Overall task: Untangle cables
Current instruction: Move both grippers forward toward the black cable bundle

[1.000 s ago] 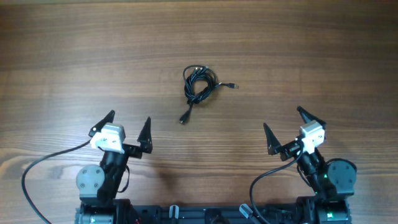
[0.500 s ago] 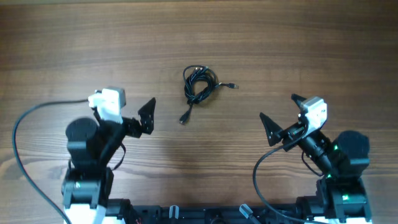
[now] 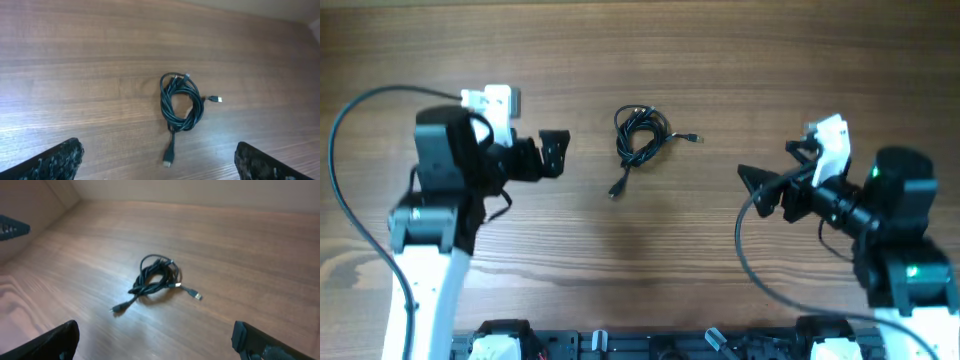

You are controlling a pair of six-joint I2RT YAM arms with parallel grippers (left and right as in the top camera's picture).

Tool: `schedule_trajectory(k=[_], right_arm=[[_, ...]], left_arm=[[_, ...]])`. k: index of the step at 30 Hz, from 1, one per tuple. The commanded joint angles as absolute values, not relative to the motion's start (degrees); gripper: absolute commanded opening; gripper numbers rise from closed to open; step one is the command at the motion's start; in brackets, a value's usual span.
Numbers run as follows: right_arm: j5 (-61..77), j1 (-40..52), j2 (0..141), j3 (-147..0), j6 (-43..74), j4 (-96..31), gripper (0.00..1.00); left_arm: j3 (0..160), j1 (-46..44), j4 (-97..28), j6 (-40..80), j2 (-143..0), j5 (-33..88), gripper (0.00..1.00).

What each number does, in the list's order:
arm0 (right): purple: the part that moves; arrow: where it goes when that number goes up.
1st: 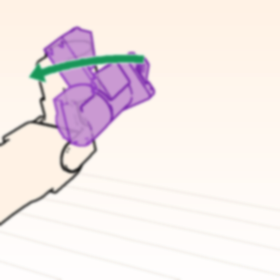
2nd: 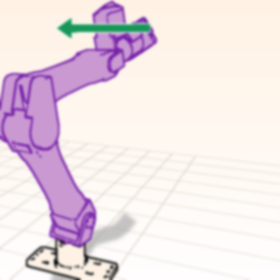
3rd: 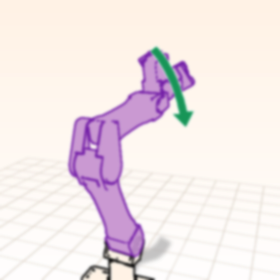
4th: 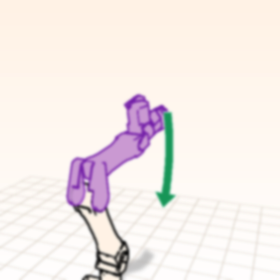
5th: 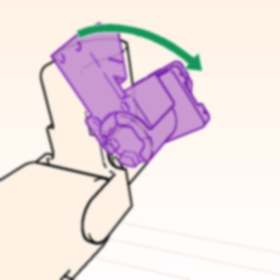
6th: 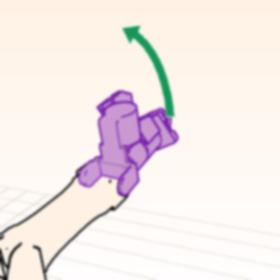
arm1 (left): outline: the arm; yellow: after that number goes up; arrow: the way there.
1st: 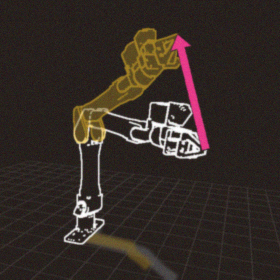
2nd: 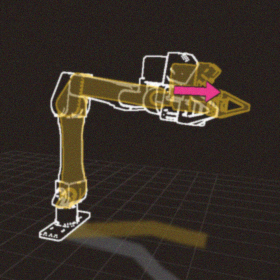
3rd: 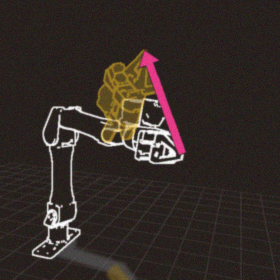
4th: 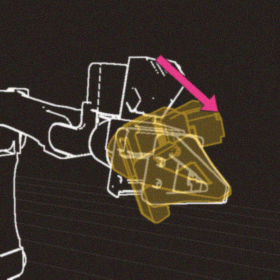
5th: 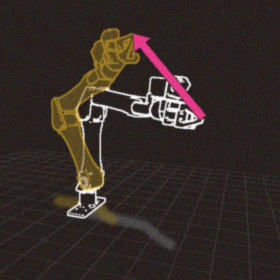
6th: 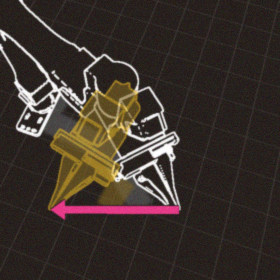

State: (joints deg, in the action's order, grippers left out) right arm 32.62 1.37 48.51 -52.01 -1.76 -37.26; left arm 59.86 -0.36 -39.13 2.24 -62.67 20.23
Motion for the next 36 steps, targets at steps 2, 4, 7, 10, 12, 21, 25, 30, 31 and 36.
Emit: schedule_trajectory(k=[2,4,7,10,12,21,25,30,31,36], right_arm=[[35.81,1.65,56.71,-63.00,-1.52,-43.72,1.00],[36.14,1.65,59.48,-65.08,-1.17,-44.27,1.00],[36.14,1.65,62.11,-65.41,-0.84,-43.18,1.00],[36.16,1.65,64.05,-65.39,5.87,-42.92,1.00],[36.16,1.65,65.08,-65.39,10.28,-42.85,1.00],[38.00,2.76,70.28,-65.41,14.74,-38.83,0.91],[34.50,5.37,73.71,-66.02,18.74,-35.03,0.87],[27.81,10.07,83.11,-74.50,19.53,-38.76,0.88],[27.33,10.68,84.60,-75.70,19.66,-39.20,0.87],[26.55,14.87,93.67,-77.93,27.29,-37.50,0.77]], left_arm=[[65.17,-0.16,-40.21,2.35,-68.64,21.45,1.00],[65.17,-0.14,-39.86,2.37,-69.89,21.43,1.00],[65.17,-0.16,-40.53,2.42,-70.63,24.23,1.00],[65.17,-0.14,-42.11,2.39,-70.63,24.45,1.00],[65.17,-0.14,-41.76,2.39,-70.63,24.47,1.00],[65.17,-0.14,-39.20,9.85,-74.24,21.08,1.00],[65.41,-0.14,-36.40,15.42,-76.77,19.66,0.98],[72.05,-0.23,-39.81,17.15,-81.89,19.14,0.95],[73.36,-0.25,-40.69,17.26,-82.96,19.00,0.95],[74.52,-0.27,-42.37,22.61,-87.77,18.98,0.96]])
